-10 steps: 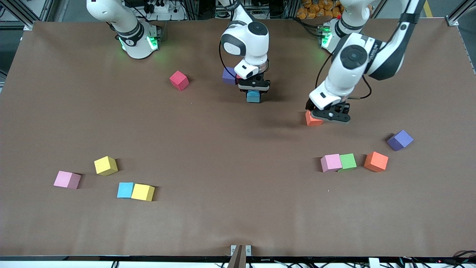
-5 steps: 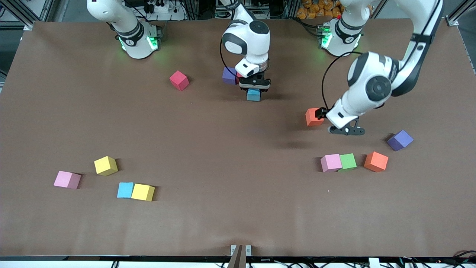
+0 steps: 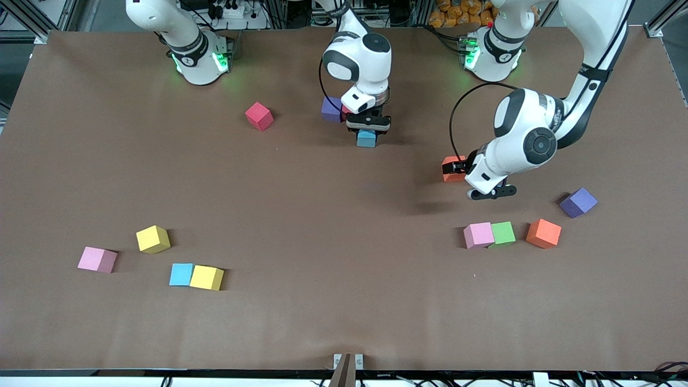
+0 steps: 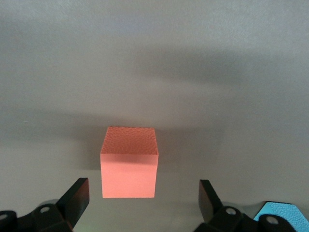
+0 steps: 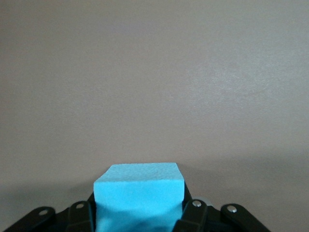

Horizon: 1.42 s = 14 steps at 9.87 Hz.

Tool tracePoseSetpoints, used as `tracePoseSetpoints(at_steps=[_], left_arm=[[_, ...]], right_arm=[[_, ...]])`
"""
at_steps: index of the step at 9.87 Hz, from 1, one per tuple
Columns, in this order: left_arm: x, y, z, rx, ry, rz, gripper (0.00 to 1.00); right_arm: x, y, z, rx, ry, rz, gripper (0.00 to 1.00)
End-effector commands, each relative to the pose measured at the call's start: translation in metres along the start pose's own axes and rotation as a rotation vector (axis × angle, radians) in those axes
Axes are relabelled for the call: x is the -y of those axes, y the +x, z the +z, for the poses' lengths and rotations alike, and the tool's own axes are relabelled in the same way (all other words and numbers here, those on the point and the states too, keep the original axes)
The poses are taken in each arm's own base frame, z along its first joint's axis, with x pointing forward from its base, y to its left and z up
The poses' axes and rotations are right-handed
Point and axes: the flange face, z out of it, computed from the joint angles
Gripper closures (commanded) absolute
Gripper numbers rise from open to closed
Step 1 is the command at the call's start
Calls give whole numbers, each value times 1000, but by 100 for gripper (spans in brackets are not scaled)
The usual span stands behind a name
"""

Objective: Form number 2 with 11 blocks
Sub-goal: 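Grasp the orange cube with the left gripper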

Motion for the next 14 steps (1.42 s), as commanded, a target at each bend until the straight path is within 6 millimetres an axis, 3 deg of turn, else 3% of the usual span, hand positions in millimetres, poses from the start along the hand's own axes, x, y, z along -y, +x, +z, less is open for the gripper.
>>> tracePoseSetpoints(at_steps=[1, 13, 14], left_arm=[[3, 4, 14, 36, -8, -23, 0], [16, -6, 73, 64, 106, 62, 0], [22, -1, 77, 55, 121, 71, 0]], right_arm=[[7, -3, 5, -20, -10, 4, 86], [9, -35, 15, 16, -21, -53, 87], [9, -35, 16, 16, -22, -67, 83]])
